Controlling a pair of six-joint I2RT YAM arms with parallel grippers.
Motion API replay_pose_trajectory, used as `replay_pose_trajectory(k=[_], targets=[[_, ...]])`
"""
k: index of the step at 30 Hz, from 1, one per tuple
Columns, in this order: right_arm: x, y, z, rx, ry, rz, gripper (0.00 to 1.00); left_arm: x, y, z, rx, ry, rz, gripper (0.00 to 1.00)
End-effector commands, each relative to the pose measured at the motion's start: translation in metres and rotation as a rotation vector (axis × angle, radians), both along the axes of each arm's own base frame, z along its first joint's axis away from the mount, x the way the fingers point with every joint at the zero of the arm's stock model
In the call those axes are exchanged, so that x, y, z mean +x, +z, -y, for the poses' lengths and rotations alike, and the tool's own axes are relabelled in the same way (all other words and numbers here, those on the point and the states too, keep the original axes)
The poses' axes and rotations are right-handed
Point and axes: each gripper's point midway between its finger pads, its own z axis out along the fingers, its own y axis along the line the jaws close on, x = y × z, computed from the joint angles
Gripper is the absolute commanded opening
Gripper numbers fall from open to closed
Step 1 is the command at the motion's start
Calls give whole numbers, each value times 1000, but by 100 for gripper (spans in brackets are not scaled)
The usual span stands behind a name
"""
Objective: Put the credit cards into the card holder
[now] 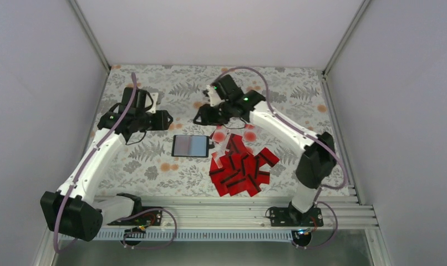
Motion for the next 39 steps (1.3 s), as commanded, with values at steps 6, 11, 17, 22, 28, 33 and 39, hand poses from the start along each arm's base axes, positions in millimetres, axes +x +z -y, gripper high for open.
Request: replay_pose_trajectory(k=[6, 11, 17, 22, 28, 33, 39], targets=[[-21, -52, 141, -221, -306, -91, 44, -32, 15, 90, -273, -374, 56, 55], [-48, -82, 198, -264, -431, -168, 48, -47, 3, 141, -297, -510, 8, 53], [-85, -125, 240, -315, -517, -312, 48, -70, -32, 197, -300, -661, -119, 52], [-100, -147, 239, -253, -508, -381, 39, -85, -62, 235, -341, -732, -234, 57], [-106, -168, 226, -171, -465, -415, 28, -87, -99, 268, -331, -756, -353, 57], [-101, -176, 229, -182, -473, -394, 25, -80, -118, 283, -308, -726, -414, 58], [-104, -195, 236, -198, -497, -421, 19, -74, -145, 284, -248, -667, -484, 62]])
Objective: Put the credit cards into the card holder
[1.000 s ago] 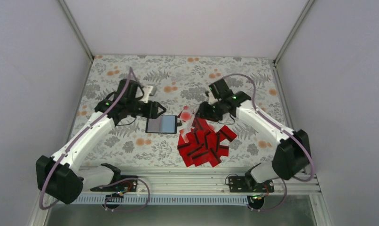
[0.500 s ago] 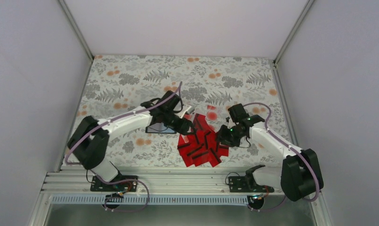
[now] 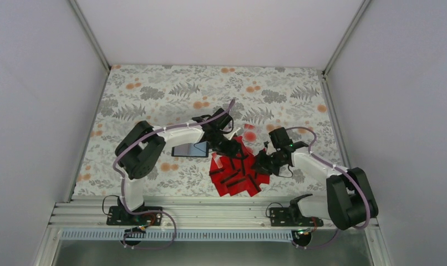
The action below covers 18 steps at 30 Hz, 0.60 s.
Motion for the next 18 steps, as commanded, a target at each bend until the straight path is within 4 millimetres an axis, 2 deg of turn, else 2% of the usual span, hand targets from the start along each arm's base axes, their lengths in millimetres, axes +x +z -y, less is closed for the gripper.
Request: replay_pose_trajectory(k=[1, 12, 18], targets=[[0, -14, 5, -4, -21, -5, 19, 3, -9, 4, 41, 24, -33, 62], [-16, -40, 17, -52, -49, -80, 8, -6, -25, 18, 92, 2, -81, 63], [-21, -43, 19, -56, -51, -91, 4, -13, -35, 21, 123, 1, -106, 62]])
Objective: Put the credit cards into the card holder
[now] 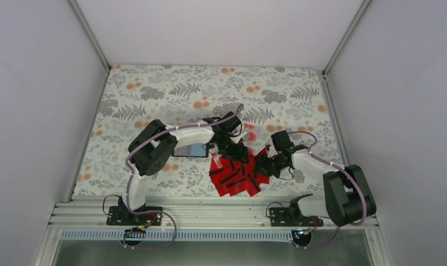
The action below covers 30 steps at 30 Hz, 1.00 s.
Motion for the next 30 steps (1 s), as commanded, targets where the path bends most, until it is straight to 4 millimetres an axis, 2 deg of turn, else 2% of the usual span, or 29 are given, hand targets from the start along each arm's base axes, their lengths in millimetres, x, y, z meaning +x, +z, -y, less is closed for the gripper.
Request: replay_pose_trajectory(k=[1, 8, 14, 20, 25, 30], targets=[[-15, -21, 13, -67, -14, -47, 4, -6, -10, 0, 45, 13, -35, 62], [-17, -21, 12, -62, -13, -46, 4, -9, -14, 3, 32, 48, -82, 62], [-18, -22, 13, -61, -13, -47, 4, -10, -7, 9, -4, 50, -103, 57], [-19, -21, 13, -60, -15, -46, 4, -9, 0, 13, -23, 54, -105, 43], [-18, -21, 13, -58, -16, -44, 4, -10, -7, 11, -10, 55, -118, 28], [-18, -20, 13, -59, -15, -40, 4, -12, -14, 11, 0, 53, -126, 23]])
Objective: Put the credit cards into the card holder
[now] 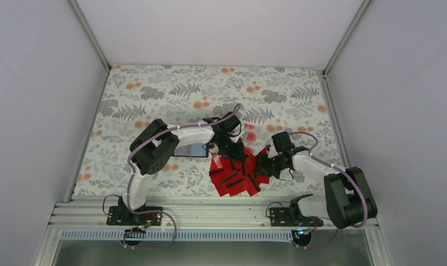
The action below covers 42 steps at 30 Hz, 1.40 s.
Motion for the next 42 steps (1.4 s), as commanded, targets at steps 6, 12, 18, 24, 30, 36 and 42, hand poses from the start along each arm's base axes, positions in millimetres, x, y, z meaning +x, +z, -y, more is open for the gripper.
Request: replay_pose_trajectory(k=[6, 12, 18, 24, 30, 36, 42], targets=[[-17, -21, 13, -74, -11, -61, 4, -17, -14, 11, -30, -47, -66, 16], [-17, -20, 13, -72, -9, -58, 4, -17, -17, 13, -34, -49, -69, 3], [-13, -13, 12, -68, -6, -38, 5, -12, -3, 13, -39, -40, -36, 2], [7, 19, 9, -65, 0, 62, 29, 7, 33, 1, -67, 4, 26, 2], [32, 63, 1, -36, 27, 189, 58, 27, 59, -21, -75, 40, 81, 2], [53, 127, -23, 117, 100, 390, 79, 47, 95, -46, -136, 38, 174, 2], [53, 177, -60, 371, 239, 484, 87, 42, 159, -54, -320, -50, 254, 2]])
